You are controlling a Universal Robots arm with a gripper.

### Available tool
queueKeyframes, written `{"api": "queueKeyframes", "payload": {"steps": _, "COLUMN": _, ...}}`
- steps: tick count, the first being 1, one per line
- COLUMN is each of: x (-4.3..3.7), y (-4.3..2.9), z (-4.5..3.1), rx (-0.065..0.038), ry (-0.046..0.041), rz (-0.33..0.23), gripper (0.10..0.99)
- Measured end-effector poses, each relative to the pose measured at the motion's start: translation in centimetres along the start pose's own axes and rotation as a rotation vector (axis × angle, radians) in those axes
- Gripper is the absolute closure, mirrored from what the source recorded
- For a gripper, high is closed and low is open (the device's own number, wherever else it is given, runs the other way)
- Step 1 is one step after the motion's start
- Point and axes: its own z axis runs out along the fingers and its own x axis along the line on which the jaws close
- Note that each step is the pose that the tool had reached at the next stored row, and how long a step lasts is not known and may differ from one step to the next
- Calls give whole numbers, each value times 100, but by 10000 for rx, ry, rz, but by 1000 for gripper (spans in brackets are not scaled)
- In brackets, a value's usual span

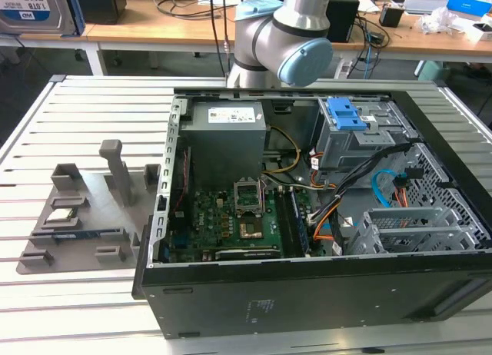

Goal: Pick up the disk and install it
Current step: 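Pick up the disk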

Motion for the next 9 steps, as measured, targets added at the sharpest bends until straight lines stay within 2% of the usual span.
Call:
{"api": "queueKeyframes", "payload": {"steps": 3, "x": -4, "y": -2, "z": -90, "rx": -2, "ry": 0, "rz": -1, "gripper": 722}}
{"api": "queueKeyframes", "payload": {"steps": 9, "x": -10, "y": -10, "z": -195, "rx": -8, "ry": 0, "rz": 1, "gripper": 722}}
